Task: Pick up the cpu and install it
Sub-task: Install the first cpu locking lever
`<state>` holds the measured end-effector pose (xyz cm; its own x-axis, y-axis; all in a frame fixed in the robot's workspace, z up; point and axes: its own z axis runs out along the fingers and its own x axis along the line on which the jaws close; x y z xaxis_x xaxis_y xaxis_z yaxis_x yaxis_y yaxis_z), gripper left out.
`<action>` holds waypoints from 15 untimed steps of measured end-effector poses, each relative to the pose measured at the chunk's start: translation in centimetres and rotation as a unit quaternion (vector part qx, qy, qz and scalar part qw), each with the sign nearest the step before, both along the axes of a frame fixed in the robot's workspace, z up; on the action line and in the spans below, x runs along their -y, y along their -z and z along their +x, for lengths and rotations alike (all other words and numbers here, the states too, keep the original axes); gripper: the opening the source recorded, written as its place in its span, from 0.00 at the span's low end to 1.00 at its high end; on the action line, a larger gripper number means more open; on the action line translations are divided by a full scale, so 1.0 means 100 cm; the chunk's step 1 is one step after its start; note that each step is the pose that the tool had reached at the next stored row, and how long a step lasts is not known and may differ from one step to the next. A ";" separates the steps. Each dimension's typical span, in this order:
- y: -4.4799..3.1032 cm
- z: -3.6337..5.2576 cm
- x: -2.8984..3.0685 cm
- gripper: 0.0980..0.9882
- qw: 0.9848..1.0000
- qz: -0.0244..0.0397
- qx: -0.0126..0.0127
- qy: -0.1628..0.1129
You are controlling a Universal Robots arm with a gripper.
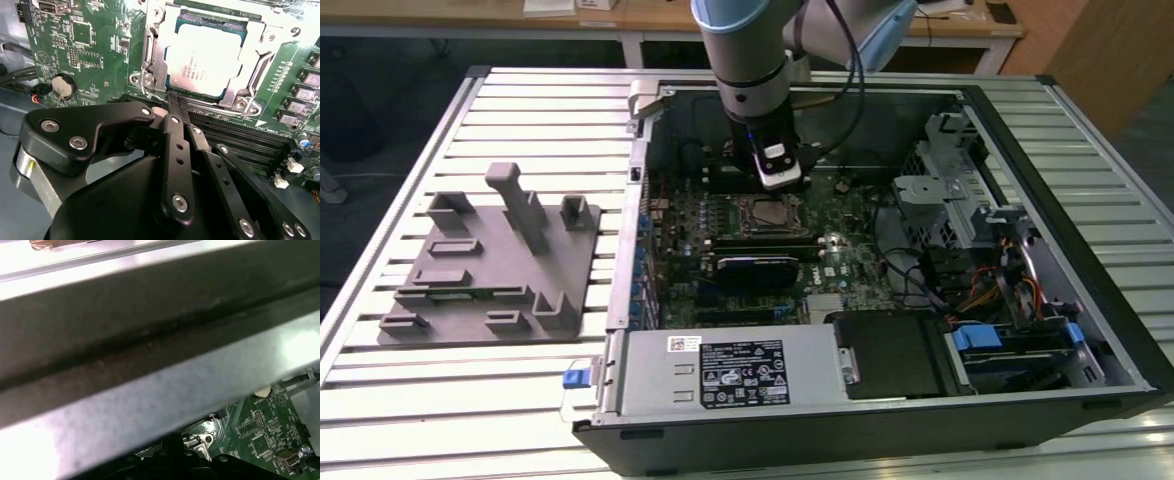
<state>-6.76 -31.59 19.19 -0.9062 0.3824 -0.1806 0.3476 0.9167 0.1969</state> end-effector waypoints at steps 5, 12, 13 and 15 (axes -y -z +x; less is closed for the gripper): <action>0.0003 -0.0001 0.0001 0.01 1.000 0.003 0.000 0.000; -0.0032 0.0000 0.0000 0.01 1.000 0.006 0.000 0.000; -0.0049 0.0000 0.0000 0.01 1.000 0.006 0.000 0.000; -0.0085 0.0000 0.0000 0.01 1.000 0.006 0.000 0.000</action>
<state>-6.76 -31.59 20.04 -0.9066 0.3837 -0.1757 0.3467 0.9146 0.2082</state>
